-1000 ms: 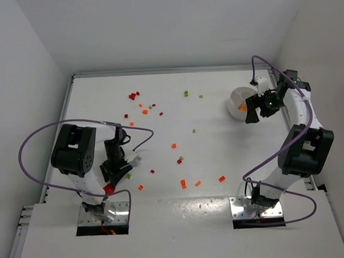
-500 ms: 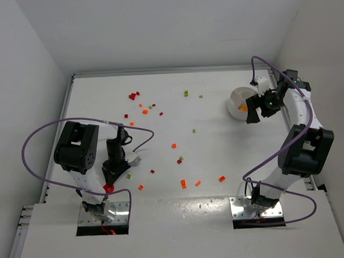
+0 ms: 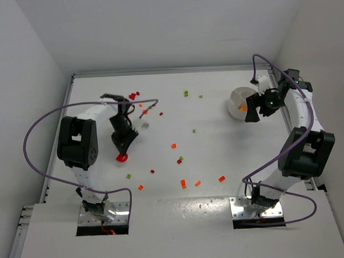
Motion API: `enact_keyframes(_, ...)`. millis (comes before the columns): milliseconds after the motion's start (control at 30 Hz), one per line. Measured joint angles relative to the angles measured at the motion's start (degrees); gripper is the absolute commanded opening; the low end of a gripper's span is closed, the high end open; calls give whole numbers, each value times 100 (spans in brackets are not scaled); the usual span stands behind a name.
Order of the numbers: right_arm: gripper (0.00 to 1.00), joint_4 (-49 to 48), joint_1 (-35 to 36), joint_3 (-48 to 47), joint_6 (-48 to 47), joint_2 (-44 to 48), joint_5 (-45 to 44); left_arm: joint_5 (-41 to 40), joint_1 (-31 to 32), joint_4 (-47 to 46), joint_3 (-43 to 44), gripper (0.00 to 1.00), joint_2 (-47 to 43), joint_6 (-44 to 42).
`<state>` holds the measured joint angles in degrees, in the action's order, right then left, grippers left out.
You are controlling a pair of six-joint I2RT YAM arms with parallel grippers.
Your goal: Sort the legos into containers by color
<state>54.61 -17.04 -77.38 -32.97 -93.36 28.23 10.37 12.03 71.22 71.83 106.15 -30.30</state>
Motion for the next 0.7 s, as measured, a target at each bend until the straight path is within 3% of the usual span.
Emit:
enact_keyframes(67, 88, 66, 2, 0, 48, 39, 389, 417, 0, -4, 1082, 14, 94, 57)
enact_keyframes(200, 86, 22, 109, 149, 450, 122, 1237, 1217, 57, -315, 2269, 12, 61, 487)
enact_keyframes(433, 81, -1878, 960, 1123, 2844, 466, 2153, 1923, 863, -1344, 2269, 11, -2, 1947)
enact_keyframes(567, 80, -3099, 1635, 1224, 4111, 446, 2162, 2168, 1318, -1897, 2286, 11, 0, 2664)
enact_keyframes(700, 80, -3845, 2428, 1217, 4704, 315, 1843, 2334, 1458, -2129, 2490, 11, 90, 3095)
